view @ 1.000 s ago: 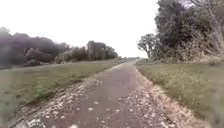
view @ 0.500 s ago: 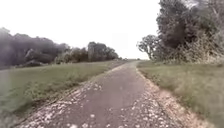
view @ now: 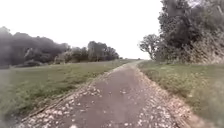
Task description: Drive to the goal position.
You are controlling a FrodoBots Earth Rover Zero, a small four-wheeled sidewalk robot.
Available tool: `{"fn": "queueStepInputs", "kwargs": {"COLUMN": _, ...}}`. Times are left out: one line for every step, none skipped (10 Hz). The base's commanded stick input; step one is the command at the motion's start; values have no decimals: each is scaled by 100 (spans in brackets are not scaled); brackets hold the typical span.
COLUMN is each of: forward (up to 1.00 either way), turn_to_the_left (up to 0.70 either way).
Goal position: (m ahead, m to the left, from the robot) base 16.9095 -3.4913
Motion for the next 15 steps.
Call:
{"fn": "queueStepInputs", "kwargs": {"forward": 70, "turn_to_the_left": 0}}
{"fn": "queueStepInputs", "kwargs": {"forward": 70, "turn_to_the_left": 0}}
{"fn": "queueStepInputs", "kwargs": {"forward": 70, "turn_to_the_left": 0}}
{"fn": "queueStepInputs", "kwargs": {"forward": 70, "turn_to_the_left": 0}}
{"fn": "queueStepInputs", "kwargs": {"forward": 70, "turn_to_the_left": 0}}
{"fn": "queueStepInputs", "kwargs": {"forward": 70, "turn_to_the_left": 0}}
{"fn": "queueStepInputs", "kwargs": {"forward": 70, "turn_to_the_left": 0}}
{"fn": "queueStepInputs", "kwargs": {"forward": 70, "turn_to_the_left": 0}}
{"fn": "queueStepInputs", "kwargs": {"forward": 70, "turn_to_the_left": 0}}
{"fn": "queueStepInputs", "kwargs": {"forward": 70, "turn_to_the_left": 0}}
{"fn": "queueStepInputs", "kwargs": {"forward": 70, "turn_to_the_left": 0}}
{"fn": "queueStepInputs", "kwargs": {"forward": 70, "turn_to_the_left": 0}}
{"fn": "queueStepInputs", "kwargs": {"forward": 70, "turn_to_the_left": 0}}
{"fn": "queueStepInputs", "kwargs": {"forward": 70, "turn_to_the_left": 0}}
{"fn": "queueStepInputs", "kwargs": {"forward": 70, "turn_to_the_left": 0}}
